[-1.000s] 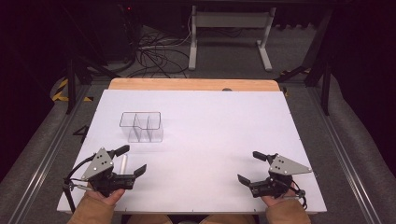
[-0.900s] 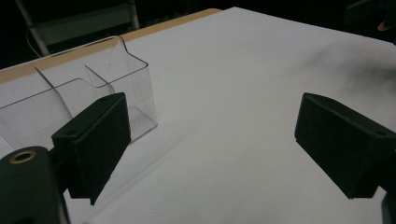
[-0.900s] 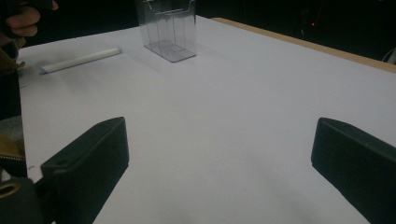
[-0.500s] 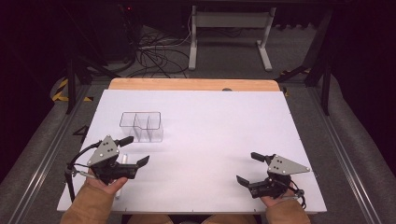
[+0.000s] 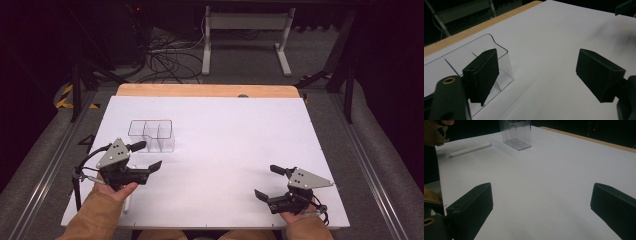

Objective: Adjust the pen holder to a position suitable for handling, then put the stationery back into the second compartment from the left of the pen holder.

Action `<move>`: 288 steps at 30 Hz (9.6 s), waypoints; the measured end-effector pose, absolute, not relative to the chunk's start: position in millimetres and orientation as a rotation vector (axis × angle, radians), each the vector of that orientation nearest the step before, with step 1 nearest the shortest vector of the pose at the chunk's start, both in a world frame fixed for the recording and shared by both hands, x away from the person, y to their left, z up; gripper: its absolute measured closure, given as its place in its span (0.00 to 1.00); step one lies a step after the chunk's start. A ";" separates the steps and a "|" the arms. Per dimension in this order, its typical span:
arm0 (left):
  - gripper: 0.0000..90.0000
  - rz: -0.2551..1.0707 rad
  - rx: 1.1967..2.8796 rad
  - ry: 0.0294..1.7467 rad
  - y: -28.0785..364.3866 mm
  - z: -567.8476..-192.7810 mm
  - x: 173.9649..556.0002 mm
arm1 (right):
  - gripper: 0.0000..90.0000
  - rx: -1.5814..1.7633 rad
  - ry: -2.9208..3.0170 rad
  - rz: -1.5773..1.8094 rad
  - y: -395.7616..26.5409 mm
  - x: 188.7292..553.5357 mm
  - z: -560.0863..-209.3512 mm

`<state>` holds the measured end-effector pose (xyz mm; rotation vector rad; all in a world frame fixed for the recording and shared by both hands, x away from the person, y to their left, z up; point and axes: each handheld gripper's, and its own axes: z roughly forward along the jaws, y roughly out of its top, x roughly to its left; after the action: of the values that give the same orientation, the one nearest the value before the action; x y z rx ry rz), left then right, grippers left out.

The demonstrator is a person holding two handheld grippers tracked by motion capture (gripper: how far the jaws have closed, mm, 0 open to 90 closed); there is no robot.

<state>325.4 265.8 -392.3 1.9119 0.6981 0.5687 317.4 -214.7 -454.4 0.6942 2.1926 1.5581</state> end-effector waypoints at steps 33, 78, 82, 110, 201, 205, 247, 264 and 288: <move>0.40 0.504 2.234 0.659 252.6 -369.4 404.1 | 0.06 0.730 2.197 1.551 -224.2 304.1 -458.0; 0.69 0.435 2.567 0.636 216.0 -389.6 453.7 | 0.06 0.722 2.222 1.576 -222.2 306.0 -460.1; 0.71 0.431 2.593 0.665 213.9 -393.9 458.0 | 0.06 0.720 2.222 1.577 -222.4 305.8 -460.0; 0.88 0.323 2.640 0.671 211.9 -387.2 454.9 | 0.06 0.720 2.232 1.586 -222.0 306.5 -460.9; 0.92 0.121 2.699 0.279 58.8 -397.7 406.0 | 0.06 0.706 2.237 1.628 -226.2 306.5 -461.1; 0.82 0.114 2.671 0.304 60.6 -394.8 405.1 | 0.06 0.704 2.237 1.628 -226.2 306.3 -460.9; 0.24 0.345 2.257 0.427 138.2 -326.4 376.0 | 0.05 0.695 2.218 1.626 -223.9 308.1 -460.3; 0.08 0.440 2.162 0.642 181.8 -317.1 357.6 | 0.05 0.677 2.222 1.640 -220.9 311.9 -459.1; 0.12 0.560 2.100 1.063 272.9 -351.8 342.7 | 0.05 0.656 2.234 1.641 -215.6 314.4 -458.5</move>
<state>342.7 272.9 -351.8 2.0999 1.0625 0.5604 314.4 -215.6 -458.5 0.6557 2.2336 1.6410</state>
